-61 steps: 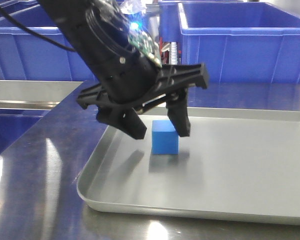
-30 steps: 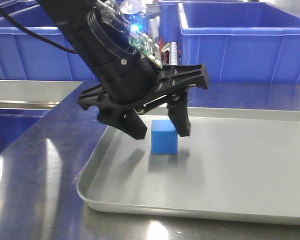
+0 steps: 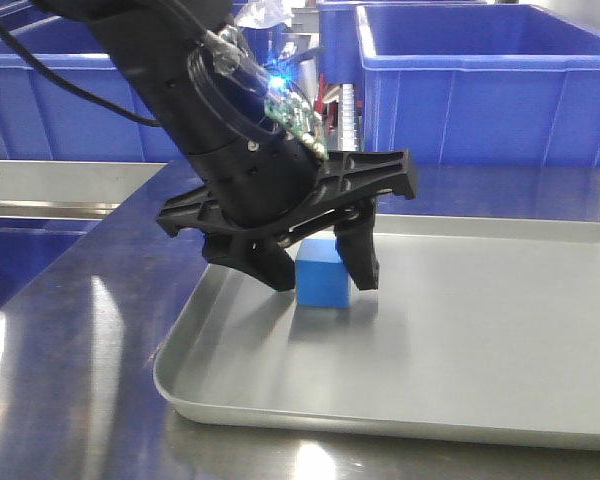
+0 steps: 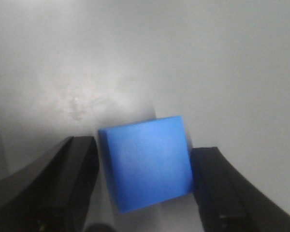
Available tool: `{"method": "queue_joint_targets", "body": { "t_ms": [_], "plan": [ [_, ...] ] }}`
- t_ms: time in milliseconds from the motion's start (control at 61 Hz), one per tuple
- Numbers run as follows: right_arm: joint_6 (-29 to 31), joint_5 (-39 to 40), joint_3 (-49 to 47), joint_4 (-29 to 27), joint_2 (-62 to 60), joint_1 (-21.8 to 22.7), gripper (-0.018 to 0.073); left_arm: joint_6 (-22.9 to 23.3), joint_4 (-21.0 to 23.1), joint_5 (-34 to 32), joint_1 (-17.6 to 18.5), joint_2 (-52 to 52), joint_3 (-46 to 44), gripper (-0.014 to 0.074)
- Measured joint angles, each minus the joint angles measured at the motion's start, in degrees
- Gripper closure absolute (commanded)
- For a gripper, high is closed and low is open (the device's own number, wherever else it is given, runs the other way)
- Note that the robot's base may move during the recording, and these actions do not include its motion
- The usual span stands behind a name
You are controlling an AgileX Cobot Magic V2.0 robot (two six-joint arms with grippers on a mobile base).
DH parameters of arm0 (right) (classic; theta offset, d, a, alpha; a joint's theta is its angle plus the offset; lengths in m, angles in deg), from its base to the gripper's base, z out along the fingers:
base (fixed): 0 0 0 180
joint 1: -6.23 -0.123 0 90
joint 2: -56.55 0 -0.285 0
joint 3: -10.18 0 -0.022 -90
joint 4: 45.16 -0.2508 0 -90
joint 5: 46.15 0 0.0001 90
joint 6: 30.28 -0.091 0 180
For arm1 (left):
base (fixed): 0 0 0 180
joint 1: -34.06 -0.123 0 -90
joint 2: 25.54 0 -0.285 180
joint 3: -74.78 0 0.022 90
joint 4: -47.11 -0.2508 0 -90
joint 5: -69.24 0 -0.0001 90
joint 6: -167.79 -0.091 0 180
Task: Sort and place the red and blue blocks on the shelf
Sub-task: 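Lower the left gripper and close it on the blue cube, then lift the blue cube with the left gripper off the tray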
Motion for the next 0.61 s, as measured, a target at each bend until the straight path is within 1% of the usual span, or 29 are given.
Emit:
{"method": "queue_joint_targets", "body": {
  "t_ms": [115, 230, 344, 492, 607],
  "plan": [
    [0.0, 0.0, 0.0, 0.0, 0.0, 0.0, 0.051, 0.13, 0.0, 0.23, 0.0, 0.0, -0.09, 0.0122],
    [0.0, 0.0, 0.0, 0.0, 0.0, 0.0, 0.051, 0.13, 0.0, 2.1, 0.0, -0.09, -0.97, 0.0186],
    [0.0, 0.0, 0.0, 0.0, 0.0, 0.0, 0.051, 0.26, 0.0, 4.12, 0.0, -0.09, -2.24, 0.03],
    [0.0, 0.0, 0.0, 0.0, 0.0, 0.0, 0.051, 0.37, -0.75, 4.89, 0.0, -0.09, -3.37, 0.0479],
    [0.0, 0.0, 0.0, 0.0, 0.0, 0.0, 0.051, 0.37, -2.43, 5.25, 0.0, 0.77, -3.37, 0.0473]
  ]
}}
